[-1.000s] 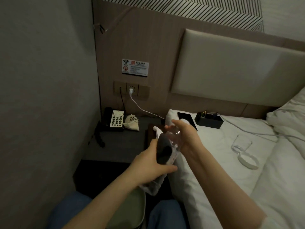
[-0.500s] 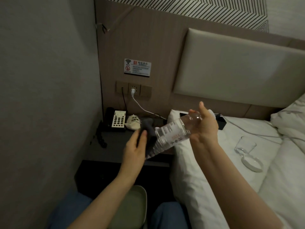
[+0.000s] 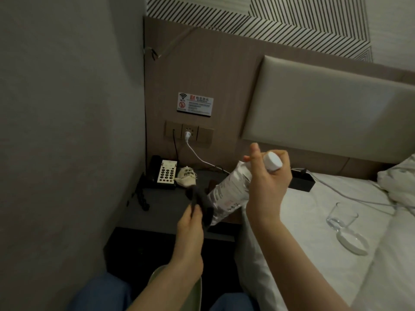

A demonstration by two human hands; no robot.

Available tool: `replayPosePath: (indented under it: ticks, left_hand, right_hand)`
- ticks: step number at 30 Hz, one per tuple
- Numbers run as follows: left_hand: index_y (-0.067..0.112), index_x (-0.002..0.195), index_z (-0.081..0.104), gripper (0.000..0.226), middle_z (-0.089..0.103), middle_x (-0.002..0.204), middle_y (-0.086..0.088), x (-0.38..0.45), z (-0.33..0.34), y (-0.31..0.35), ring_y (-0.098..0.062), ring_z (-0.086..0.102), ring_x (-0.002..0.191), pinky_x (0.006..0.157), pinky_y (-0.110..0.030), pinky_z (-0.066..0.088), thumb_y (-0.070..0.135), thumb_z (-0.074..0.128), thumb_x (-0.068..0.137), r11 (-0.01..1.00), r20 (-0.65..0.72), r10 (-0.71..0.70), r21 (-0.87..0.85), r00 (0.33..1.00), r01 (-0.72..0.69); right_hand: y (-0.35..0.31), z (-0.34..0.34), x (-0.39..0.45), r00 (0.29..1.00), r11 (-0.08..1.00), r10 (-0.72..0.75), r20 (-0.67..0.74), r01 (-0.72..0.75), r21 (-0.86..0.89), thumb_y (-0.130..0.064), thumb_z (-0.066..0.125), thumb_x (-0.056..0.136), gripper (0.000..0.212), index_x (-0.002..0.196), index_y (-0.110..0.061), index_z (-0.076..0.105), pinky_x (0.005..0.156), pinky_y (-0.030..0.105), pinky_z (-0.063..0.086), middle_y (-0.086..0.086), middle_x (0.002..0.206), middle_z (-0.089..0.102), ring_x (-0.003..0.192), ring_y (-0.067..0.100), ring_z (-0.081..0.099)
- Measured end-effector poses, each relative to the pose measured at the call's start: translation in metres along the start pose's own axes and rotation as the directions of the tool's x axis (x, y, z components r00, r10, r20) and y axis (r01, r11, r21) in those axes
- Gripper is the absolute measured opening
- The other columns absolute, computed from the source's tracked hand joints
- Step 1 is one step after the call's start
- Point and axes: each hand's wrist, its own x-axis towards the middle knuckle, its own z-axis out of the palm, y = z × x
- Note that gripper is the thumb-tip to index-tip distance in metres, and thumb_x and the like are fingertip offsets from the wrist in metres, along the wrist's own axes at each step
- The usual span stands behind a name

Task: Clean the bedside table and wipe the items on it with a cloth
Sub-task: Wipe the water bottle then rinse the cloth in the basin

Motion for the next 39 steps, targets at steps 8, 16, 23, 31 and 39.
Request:
replayPosePath:
  ticks: [8, 16, 23, 31, 39]
  left_hand:
    - [0.038, 0.131, 0.054, 0.034, 0.06, 0.129, 0.017, 0.003, 0.02, 0.037, 0.001, 0.052, 0.123, 0.105, -0.029, 0.042, 0.034, 0.036, 0.103, 0.807, 0.452, 0.425, 0.203, 0.784, -0.554]
    - [0.042, 0.082, 0.075, 0.032, 0.073, 0.101, 0.013, 0.026, -0.023, 0.032, 0.002, 0.069, 0.081, 0.063, -0.007, 0.049, 0.057, 0.048, 0.083, 0.914, 0.441, -0.193, 0.406, 0.877, -0.002]
    - [0.018, 0.091, 0.078, 0.039, 0.075, 0.097, -0.01, 0.05, -0.039, 0.012, -0.028, 0.071, 0.089, 0.081, -0.045, 0.056, 0.049, 0.067, 0.071, 0.903, 0.204, -0.429, 0.064, 0.88, 0.426]
    - [0.008, 0.088, 0.063, 0.024, 0.064, 0.111, -0.015, 0.134, 0.02, 0.03, -0.034, 0.056, 0.112, 0.087, -0.05, 0.043, 0.029, 0.054, 0.096, 0.8, 0.137, -0.525, -0.258, 0.84, 0.542]
    - [0.006, 0.108, 0.055, 0.016, 0.056, 0.123, -0.016, 0.264, 0.071, 0.027, -0.034, 0.052, 0.12, 0.085, -0.048, 0.049, 0.003, 0.057, 0.092, 0.898, -0.046, -0.433, -0.111, 0.9, 0.426]
  right_hand:
    - [0.004, 0.0, -0.009, 0.902, 0.942, 0.336, 0.271, -0.321, -0.099, -0.047, 0.073, 0.071, 0.046, 0.098, -0.012, 0.06, 0.071, 0.029, 0.053, 0.008, 0.091, 0.065, 0.085, 0.019, 0.064]
    - [0.002, -0.008, 0.024, 0.875, 0.926, 0.351, 0.333, -0.377, 0.017, -0.035, 0.076, 0.077, 0.022, 0.068, -0.023, 0.06, 0.05, 0.018, 0.044, -0.009, 0.055, 0.053, 0.048, 0.004, 0.053]
    - [0.054, 0.001, 0.063, 0.713, 0.713, 0.693, 0.107, -0.7, 0.045, -0.026, 0.075, 0.082, 0.033, 0.065, -0.017, 0.049, 0.056, 0.029, 0.047, 0.0, 0.055, 0.056, 0.053, 0.014, 0.057]
    - [0.099, 0.057, 0.128, 0.891, 0.876, 0.453, -0.037, -0.453, -0.164, -0.036, 0.073, 0.082, 0.033, 0.07, -0.018, 0.048, 0.061, 0.026, 0.04, 0.003, 0.074, 0.053, 0.068, 0.014, 0.052]
    - [0.18, 0.096, 0.208, 0.916, 0.883, 0.386, 0.106, -0.334, -0.33, -0.04, 0.074, 0.081, 0.033, 0.083, -0.016, 0.052, 0.084, 0.041, 0.056, 0.013, 0.093, 0.068, 0.09, 0.028, 0.066]
